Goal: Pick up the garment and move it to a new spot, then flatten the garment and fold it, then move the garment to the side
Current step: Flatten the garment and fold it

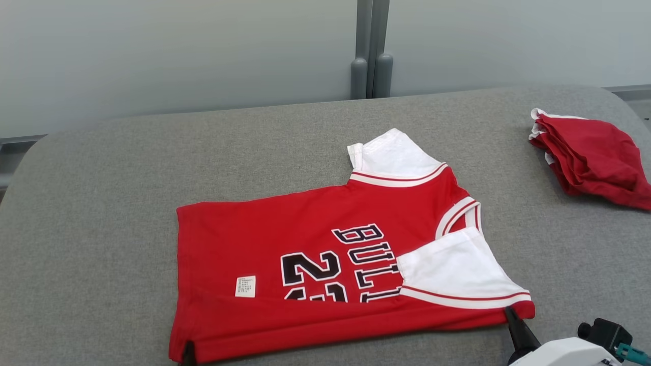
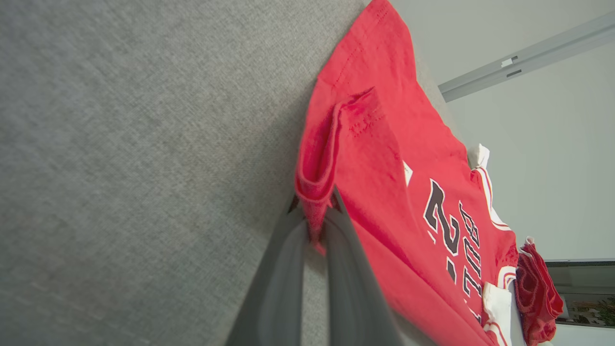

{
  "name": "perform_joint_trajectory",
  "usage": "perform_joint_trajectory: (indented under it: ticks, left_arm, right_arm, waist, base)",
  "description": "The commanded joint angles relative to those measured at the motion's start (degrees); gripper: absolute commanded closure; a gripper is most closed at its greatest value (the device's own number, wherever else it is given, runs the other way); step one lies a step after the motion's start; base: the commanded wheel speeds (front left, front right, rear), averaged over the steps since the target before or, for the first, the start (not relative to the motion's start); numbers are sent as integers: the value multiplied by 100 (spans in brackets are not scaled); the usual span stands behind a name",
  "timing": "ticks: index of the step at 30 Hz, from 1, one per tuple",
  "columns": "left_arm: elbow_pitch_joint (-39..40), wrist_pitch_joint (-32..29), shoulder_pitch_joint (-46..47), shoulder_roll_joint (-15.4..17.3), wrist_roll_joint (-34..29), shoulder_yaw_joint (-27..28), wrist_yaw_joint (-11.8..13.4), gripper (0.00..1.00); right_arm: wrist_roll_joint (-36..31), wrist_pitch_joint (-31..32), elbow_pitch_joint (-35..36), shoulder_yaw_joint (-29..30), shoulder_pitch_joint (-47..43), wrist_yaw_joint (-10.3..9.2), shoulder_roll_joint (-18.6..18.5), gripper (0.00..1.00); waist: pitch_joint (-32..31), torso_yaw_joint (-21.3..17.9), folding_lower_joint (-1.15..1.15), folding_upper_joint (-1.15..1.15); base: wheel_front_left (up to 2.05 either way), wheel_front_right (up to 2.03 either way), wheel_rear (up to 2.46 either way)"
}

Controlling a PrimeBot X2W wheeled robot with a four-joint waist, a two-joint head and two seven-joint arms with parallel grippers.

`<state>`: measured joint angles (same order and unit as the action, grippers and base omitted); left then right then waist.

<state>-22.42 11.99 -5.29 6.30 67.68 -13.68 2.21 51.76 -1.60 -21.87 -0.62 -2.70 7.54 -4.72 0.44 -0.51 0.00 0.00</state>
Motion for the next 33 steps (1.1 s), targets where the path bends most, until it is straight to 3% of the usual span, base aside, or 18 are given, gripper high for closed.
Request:
perform_joint_trajectory:
  ticks: [1,3,4,5,6,7,16,23,28,33]
  left_arm:
    - [20,2,-77,90,-21,46,78,97]
    - [15,-9,-81,118,-50,51,155,18]
    - [5,-4,-68,132,-54,63,185,0]
    - [-2,-9,-57,139,-55,69,210,0]
    - [-8,-12,-44,153,-61,72,215,0]
    - [-3,-6,-33,158,-81,74,234,0]
    - [53,77,123,478,-287,195,385,0]
    - [55,-173,912,952,-1002,-246,479,0]
    - [-294,-620,1744,1139,-1364,-604,523,0]
    - [-1102,-900,2567,1097,-1526,-753,547,0]
  right_arm:
    - [-133,33,-3,80,-106,-9,-9,100]
    - [-210,91,-38,140,-135,-9,49,100]
    - [-238,115,-53,167,-134,-9,73,85]
    - [-276,131,-66,192,-124,-9,88,56]
    - [-296,146,-71,216,-116,-9,99,9]
    - [-311,167,-61,240,-109,-9,117,0]
    - [-452,192,179,642,-270,-4,162,0]
    - [-847,349,684,1064,-134,-4,95,0]
    - [-885,601,1250,741,101,-4,24,0]
    - [-806,740,1727,452,315,-4,-23,0]
  waist:
    - [-31,-3,0,0]
    - [-55,-15,0,0]
    - [-61,-22,0,0]
    - [-66,-30,0,0]
    - [-68,-39,0,0]
    - [-69,-48,0,0]
    - [-66,-80,0,0]
    - [1,-149,0,0]
    - [197,-271,0,0]
    - [449,-395,0,0]
  base:
    - [0,0,0]
    - [0,0,0]
    - [0,0,0]
    - [0,0,0]
    - [0,0,0]
    - [0,0,0]
    - [0,0,0]
    - [0,0,0]
    - [0,0,0]
    - [0,0,0]
